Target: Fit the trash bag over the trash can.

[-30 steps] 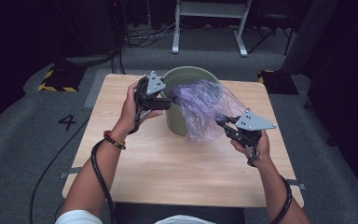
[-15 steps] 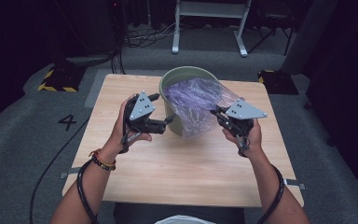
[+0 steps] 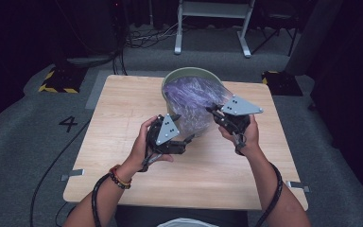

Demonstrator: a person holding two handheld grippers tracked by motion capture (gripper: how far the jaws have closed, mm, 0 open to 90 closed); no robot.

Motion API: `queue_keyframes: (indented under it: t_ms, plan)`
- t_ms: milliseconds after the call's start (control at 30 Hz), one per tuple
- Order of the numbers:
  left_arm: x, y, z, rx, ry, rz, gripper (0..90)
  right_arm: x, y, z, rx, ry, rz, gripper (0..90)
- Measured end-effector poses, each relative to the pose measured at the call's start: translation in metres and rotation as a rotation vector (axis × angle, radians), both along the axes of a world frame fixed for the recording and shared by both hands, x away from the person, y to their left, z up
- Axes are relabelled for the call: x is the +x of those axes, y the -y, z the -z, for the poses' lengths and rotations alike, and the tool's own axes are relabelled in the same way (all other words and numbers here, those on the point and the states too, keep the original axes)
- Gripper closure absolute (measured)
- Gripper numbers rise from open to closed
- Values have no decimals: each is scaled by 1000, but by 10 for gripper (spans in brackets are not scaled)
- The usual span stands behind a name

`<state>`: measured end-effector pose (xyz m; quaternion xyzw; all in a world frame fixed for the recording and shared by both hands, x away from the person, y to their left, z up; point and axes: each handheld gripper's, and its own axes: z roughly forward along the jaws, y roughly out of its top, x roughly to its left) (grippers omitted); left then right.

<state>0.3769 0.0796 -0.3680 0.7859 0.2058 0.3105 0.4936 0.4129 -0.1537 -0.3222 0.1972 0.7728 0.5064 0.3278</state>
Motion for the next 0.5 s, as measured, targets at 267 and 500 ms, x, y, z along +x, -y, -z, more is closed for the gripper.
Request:
queue_keyframes:
  t_ms: [267, 500]
  plan:
    - [12, -18, -13, -33, 39, -46, 755, -1, 0, -1, 16, -3, -11, 779]
    - [15, -36, -21, -54, 47, -77, 862, -3, 7, -1, 11, 4, -13, 466]
